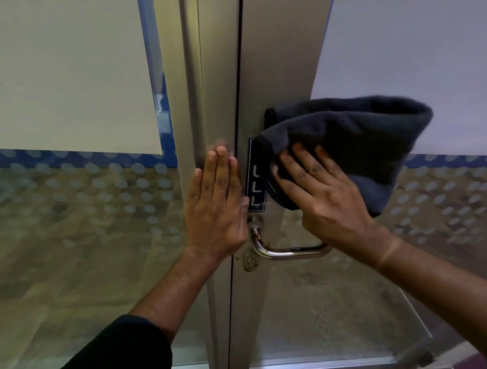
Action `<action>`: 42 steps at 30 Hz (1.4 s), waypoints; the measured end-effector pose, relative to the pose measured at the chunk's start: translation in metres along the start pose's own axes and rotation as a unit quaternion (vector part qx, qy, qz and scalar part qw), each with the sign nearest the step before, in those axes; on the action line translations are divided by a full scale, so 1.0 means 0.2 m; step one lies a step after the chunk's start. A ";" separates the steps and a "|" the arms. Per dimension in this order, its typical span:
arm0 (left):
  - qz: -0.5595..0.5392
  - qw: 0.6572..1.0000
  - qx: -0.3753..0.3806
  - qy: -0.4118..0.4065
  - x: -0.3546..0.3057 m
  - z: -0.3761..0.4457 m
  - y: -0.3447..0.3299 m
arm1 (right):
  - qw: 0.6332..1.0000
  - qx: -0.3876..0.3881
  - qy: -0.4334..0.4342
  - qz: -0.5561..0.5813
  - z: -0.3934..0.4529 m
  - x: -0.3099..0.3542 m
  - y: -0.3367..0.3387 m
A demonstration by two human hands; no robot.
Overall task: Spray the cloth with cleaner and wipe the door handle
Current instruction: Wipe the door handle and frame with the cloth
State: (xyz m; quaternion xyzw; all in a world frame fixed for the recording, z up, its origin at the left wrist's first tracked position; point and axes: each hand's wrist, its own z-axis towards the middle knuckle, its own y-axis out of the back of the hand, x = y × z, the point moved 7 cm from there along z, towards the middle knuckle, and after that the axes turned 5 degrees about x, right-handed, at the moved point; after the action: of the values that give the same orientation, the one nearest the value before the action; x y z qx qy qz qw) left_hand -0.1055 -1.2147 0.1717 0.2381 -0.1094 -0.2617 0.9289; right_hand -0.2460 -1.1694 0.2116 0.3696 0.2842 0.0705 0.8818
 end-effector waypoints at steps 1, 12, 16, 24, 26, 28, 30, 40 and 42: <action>0.000 1.000 0.001 0.003 0.00 0.00 0.00 | 0.999 0.018 0.030 0.001 -0.01 -0.01 0.01; -0.009 1.000 0.019 0.008 -0.01 0.01 0.01 | 0.915 -0.122 -0.151 0.353 -0.15 -0.24 0.19; -0.008 1.000 0.017 0.008 0.00 0.01 0.01 | 0.955 -0.070 -0.108 0.268 -0.15 -0.17 0.14; -0.010 1.000 0.011 0.002 0.00 0.00 0.01 | 0.998 0.027 -0.050 0.002 -0.06 -0.01 0.00; -0.012 1.000 0.010 0.000 -0.01 0.00 0.02 | 0.999 0.037 -0.011 -0.028 -0.07 0.02 -0.04; -0.021 1.000 0.009 0.003 0.00 0.00 0.02 | 0.996 0.063 0.046 -0.044 -0.10 0.06 -0.09; -0.033 0.999 0.010 0.003 0.00 0.00 0.02 | 0.990 0.092 0.088 -0.058 -0.11 0.07 -0.12; -0.010 1.000 0.019 0.001 0.00 -0.01 0.00 | 0.978 0.105 0.161 -0.085 -0.11 0.04 -0.09; -0.022 1.000 0.019 -0.001 0.00 -0.01 0.00 | 0.986 0.086 0.114 -0.089 -0.10 0.02 -0.08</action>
State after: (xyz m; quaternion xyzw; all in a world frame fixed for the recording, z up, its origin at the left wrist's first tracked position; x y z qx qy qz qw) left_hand -0.1054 -1.2149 0.1704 0.2576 -0.1096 -0.2804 0.9181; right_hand -0.2556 -1.1677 0.1867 0.4068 0.4195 0.0083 0.8115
